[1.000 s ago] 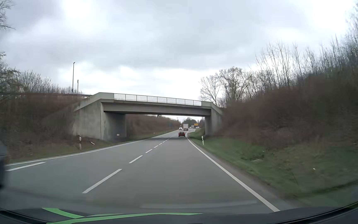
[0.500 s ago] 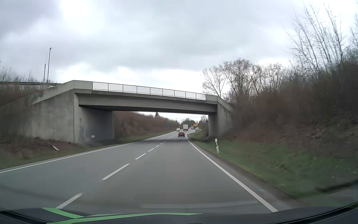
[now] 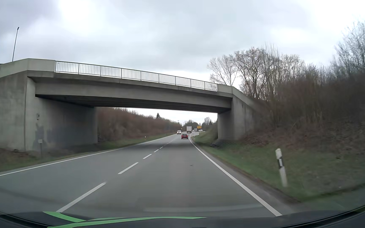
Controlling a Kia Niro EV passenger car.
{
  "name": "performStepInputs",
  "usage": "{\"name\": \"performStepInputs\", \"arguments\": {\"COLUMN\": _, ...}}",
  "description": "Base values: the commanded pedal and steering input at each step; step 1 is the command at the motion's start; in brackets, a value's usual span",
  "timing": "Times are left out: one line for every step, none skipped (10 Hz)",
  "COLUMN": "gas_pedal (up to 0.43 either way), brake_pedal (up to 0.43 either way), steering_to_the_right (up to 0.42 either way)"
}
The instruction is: Follow the waypoints while adhering to traffic rules and regulations
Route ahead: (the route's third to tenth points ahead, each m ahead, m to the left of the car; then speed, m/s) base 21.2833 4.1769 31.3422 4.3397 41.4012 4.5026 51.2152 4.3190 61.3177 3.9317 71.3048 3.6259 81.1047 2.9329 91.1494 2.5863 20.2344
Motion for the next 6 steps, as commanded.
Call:
{"name": "performStepInputs", "arguments": {"gas_pedal": 0.157, "brake_pedal": 0.000, "steering_to_the_right": 0.003}}
{"name": "performStepInputs", "arguments": {"gas_pedal": 0.157, "brake_pedal": 0.000, "steering_to_the_right": 0.003}}
{"name": "performStepInputs", "arguments": {"gas_pedal": 0.157, "brake_pedal": 0.000, "steering_to_the_right": 0.002}}
{"name": "performStepInputs", "arguments": {"gas_pedal": 0.157, "brake_pedal": 0.000, "steering_to_the_right": 0.003}}
{"name": "performStepInputs", "arguments": {"gas_pedal": 0.157, "brake_pedal": 0.000, "steering_to_the_right": 0.003}}
{"name": "performStepInputs", "arguments": {"gas_pedal": 0.157, "brake_pedal": 0.000, "steering_to_the_right": 0.003}}
